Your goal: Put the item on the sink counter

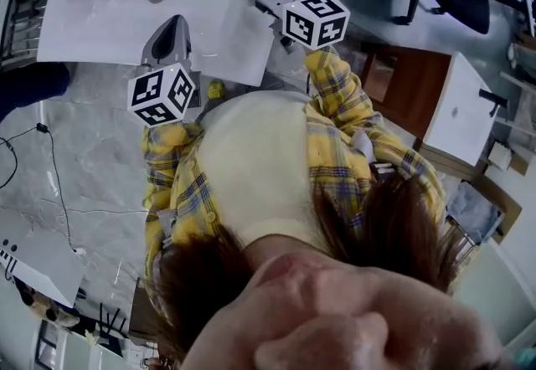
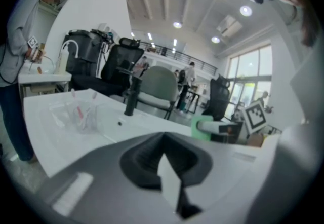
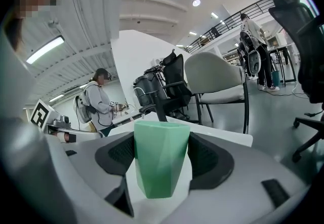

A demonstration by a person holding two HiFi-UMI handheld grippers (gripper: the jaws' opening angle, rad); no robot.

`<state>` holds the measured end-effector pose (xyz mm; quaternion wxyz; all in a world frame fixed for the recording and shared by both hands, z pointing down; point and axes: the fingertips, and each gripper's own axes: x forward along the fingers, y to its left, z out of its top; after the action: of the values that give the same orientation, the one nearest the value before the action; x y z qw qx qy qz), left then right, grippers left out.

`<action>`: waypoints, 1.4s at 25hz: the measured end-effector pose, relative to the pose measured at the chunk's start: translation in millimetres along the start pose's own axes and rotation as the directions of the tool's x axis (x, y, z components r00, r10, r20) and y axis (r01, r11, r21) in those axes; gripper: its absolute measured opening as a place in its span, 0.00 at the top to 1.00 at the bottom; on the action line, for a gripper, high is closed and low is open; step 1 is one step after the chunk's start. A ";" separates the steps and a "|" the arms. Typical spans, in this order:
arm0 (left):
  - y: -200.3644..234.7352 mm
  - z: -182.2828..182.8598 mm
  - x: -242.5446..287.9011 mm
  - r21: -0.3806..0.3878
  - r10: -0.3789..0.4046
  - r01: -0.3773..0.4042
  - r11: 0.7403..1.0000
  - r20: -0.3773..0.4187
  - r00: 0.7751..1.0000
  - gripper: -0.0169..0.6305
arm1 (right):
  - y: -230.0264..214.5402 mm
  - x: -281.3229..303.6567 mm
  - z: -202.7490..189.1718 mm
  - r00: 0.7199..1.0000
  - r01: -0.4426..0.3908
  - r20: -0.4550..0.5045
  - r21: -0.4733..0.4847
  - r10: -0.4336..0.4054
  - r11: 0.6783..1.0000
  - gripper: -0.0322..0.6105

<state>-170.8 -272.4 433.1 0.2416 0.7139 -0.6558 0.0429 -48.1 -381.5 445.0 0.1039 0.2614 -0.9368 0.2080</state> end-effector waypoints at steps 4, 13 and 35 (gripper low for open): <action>-2.6 -2.6 8.2 -0.005 0.015 -0.015 1.000 -0.007 1.000 0.96 | -14.2 1.8 -2.4 1.000 0.014 -0.007 -0.035 -0.014 0.999 0.47; -7.8 -7.8 16.5 -0.007 0.036 -0.036 0.999 -0.022 0.999 0.96 | -34.4 4.6 -13.2 0.999 0.046 0.006 -0.155 -0.045 0.987 0.47; -6.6 -7.6 13.5 -0.010 0.044 -0.044 0.999 -0.028 0.999 0.96 | -40.1 -1.8 -23.8 0.996 0.044 0.088 -0.234 -0.024 0.971 0.47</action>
<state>-160.7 -281.5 443.0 0.2533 0.6973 -0.6683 0.0546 -23.2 -401.3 479.2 0.0980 0.2717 -0.9538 0.0826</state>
